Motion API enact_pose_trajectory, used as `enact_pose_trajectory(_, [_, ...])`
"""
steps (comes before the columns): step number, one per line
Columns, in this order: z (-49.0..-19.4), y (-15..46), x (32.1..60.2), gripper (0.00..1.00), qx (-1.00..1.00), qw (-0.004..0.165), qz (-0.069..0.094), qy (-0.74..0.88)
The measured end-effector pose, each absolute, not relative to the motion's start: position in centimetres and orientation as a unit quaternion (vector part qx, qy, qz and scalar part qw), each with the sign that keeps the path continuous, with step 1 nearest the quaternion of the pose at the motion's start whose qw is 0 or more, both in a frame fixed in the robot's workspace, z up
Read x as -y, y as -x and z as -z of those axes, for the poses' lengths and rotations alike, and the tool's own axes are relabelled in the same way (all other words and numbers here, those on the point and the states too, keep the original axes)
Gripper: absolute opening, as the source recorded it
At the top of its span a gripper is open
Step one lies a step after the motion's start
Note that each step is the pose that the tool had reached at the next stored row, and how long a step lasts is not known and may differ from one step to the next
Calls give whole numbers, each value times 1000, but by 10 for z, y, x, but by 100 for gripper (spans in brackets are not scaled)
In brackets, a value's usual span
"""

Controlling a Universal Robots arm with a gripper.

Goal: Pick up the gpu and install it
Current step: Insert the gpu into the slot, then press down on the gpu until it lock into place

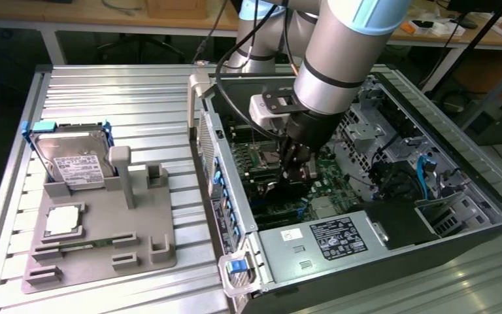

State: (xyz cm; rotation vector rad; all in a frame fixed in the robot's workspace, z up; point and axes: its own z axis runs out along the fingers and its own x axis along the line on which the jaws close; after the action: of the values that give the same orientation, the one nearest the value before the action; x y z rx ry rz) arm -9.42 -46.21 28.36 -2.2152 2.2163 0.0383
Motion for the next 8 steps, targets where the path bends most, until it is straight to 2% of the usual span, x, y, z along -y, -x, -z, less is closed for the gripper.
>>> enact_pose_trajectory(8, [-284,94,462,11,-707,2,-11,707])
